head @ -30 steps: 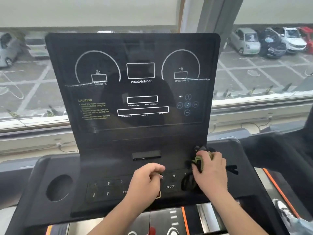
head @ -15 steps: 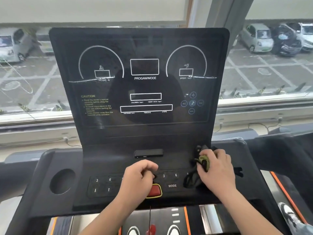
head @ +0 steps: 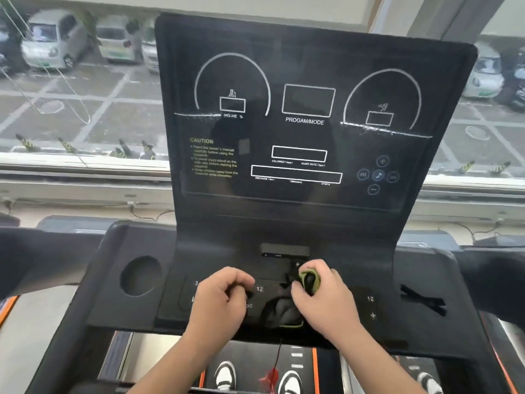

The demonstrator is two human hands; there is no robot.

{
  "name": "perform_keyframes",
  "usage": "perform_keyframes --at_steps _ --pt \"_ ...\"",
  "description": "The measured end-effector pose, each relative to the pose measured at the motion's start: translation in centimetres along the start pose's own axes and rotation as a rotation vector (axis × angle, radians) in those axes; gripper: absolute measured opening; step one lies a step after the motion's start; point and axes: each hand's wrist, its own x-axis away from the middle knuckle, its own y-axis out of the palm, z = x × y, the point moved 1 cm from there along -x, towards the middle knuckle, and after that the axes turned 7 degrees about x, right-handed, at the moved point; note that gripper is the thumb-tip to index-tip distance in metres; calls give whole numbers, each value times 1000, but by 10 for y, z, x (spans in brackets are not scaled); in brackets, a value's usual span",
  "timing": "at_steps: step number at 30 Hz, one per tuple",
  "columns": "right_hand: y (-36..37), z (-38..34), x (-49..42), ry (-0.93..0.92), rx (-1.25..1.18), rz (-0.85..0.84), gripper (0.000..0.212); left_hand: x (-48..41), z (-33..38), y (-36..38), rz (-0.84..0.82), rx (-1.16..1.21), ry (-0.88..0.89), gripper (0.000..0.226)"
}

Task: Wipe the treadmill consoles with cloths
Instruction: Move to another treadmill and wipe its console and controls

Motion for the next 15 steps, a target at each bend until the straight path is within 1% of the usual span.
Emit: perform_keyframes --at_steps 2,4,6,8,10,11,12,14,15 --pt "20 -36 10 -22 -21 -86 27 2 -3 -13 50 -30 117 39" --pt "48 -70 21 -109 27 -145 36 4 -8 -27 123 -16 196 27" --pt "72 -101 27 -210 178 -157 42 4 -13 -44 206 10 173 25" --pt "86 -126 24 -295 303 -122 43 2 -21 -62 284 -4 126 18" --pt "94 -145 15 -330 284 -135 43 0 -25 -81 335 -20 78 13" --pt "96 -154 10 -320 224 -167 43 -1 -27 -89 341 -7 49 12" --pt "96 -161 4 -278 108 -211 40 -2 -27 -96 334 13 25 13" --pt "85 -174 -5 -90 -275 -272 36 -4 -23 -108 280 71 -25 21" --pt "76 -179 -7 17 -475 -294 38 -6 -18 -112 229 112 -38 28"
